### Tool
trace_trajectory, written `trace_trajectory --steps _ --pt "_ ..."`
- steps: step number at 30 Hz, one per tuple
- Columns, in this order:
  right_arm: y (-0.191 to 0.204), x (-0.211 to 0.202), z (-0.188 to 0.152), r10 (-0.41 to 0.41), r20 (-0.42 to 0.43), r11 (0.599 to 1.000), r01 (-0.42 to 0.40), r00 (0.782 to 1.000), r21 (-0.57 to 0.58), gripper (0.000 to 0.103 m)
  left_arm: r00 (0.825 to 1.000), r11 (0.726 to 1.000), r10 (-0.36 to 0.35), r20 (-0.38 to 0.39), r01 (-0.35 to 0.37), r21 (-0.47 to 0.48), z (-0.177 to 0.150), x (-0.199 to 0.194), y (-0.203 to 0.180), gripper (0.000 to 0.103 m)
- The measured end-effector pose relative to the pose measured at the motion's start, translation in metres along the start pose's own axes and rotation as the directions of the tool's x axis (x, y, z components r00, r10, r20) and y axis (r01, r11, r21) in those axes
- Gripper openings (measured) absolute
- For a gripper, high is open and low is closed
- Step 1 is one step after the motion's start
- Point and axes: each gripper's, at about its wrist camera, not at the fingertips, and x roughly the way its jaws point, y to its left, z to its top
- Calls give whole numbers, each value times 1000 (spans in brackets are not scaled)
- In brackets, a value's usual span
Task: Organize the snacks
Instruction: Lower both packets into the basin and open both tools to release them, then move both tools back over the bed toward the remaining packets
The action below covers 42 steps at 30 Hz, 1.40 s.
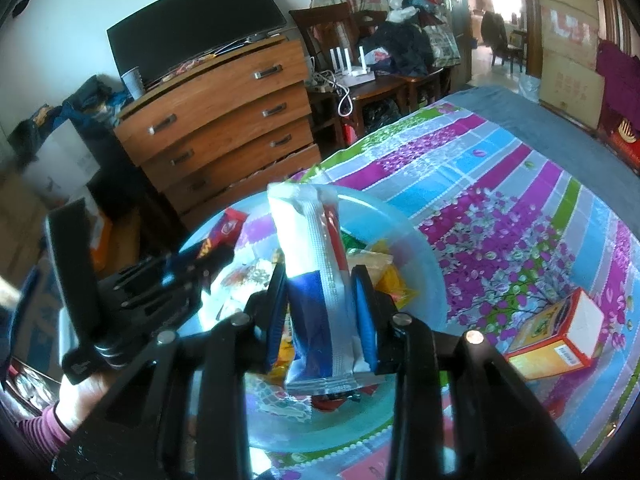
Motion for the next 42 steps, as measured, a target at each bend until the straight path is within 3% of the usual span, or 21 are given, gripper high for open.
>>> trace_trajectory --steps 4,6,11,14,21,29,34,36,39,42 --pt "2 -1 -2 -1 -2 1000 1 1000 -5 33 1000 1000 18 -2 -18 -9 -3 -1 2 38" --pt "2 -5 -2 0 3 1000 0 1000 -5 39 999 999 33 10 -33 -11 -4 -3 2 49" --pt "5 -14 -2 8 19 1000 -8 1000 -12 45 998 998 61 23 -60 -26 -7 -7 5 63" --pt "9 -22 -1 7 39 1000 -6 999 -23 53 998 997 63 23 -62 -34 -4 -8 7 64" --pt "12 -48 -10 17 85 999 -15 996 -31 54 998 998 56 33 -55 -25 -1 -18 0 65" --pt "-9 -101 -47 8 170 1000 -11 985 19 66 998 999 38 48 -40 35 -4 -37 -36 65" --pt "-41 -153 -95 -61 236 995 40 970 93 67 996 997 -4 88 -3 83 -13 -62 -72 65" --pt "-59 -171 -120 -96 252 986 58 963 155 72 990 991 -35 135 17 130 -21 -79 -93 65" --pt "-95 -198 -171 -183 242 958 117 953 262 72 978 971 -118 174 78 224 -36 -105 -137 69" --pt "-146 -214 -230 -275 163 898 193 947 395 72 959 936 -240 149 187 300 -55 -123 -183 69"
